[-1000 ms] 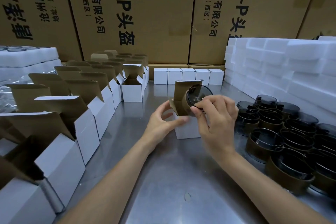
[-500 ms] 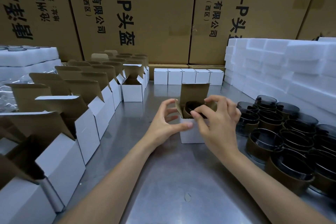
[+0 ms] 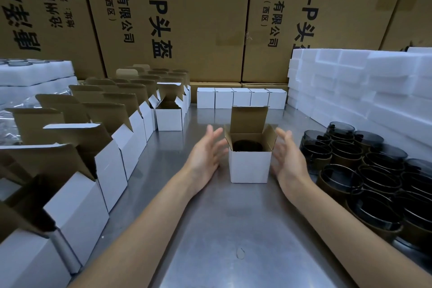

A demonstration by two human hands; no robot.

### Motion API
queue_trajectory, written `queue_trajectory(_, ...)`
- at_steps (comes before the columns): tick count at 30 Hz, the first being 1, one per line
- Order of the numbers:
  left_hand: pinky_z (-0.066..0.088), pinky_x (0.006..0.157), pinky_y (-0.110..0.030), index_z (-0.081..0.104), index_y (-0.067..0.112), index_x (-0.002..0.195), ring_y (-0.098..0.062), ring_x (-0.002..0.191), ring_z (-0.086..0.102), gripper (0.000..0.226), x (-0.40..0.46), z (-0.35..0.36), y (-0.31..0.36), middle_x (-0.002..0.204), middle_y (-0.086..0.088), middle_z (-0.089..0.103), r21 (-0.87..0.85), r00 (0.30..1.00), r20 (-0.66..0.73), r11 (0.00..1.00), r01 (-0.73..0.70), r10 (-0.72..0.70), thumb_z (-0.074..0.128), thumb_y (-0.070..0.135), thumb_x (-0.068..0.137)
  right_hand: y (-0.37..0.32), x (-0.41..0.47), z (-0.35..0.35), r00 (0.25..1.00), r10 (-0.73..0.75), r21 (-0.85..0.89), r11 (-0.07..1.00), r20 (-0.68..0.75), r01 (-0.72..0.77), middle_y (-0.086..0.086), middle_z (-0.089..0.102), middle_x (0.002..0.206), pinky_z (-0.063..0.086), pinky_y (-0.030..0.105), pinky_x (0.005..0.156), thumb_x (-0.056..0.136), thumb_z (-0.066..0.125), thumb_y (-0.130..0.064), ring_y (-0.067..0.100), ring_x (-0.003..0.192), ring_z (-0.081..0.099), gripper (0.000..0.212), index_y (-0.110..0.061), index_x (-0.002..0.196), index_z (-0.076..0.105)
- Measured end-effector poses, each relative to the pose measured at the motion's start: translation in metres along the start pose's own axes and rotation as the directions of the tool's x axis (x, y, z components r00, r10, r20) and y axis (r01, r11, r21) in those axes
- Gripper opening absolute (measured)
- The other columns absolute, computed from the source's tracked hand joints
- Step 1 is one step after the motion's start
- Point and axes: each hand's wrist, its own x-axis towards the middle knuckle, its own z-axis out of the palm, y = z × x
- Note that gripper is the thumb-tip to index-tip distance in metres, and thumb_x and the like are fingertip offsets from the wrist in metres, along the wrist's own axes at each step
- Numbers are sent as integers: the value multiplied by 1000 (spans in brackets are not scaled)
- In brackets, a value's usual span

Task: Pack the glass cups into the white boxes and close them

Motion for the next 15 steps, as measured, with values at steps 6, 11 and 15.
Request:
queue_trajectory(6,45,100,-26,55,26,131,-12,120,57,40,7,17,-12,128,5,63,-27,998,1,997,-65,65,44,45,97,3,-2,6,976,0,29,1000,219,-6,2,61,130,45,36,101,102,34,-40,18,120,57,41,-24,137,48)
queue_trajectory(11,51,87,-26,52,35,124,-13,104,66,35,7,20,-19,120,1,65,-7,985,-75,988,-153,152,60,23,93,-1,-8,8,962,-36,31,999,271,28,2,61,130,45,37,101,103,35,-32,18,119,58,35,-25,132,54)
queue_trajectory(15,48,93,-40,41,39,103,-23,105,61,34,9,24,-19,111,2,58,84,949,-214,972,-218,231,62,15,91,-1,-8,8,968,-12,46,999,252,1,5,59,132,38,44,109,102,36,-29,22,123,55,37,-21,134,52)
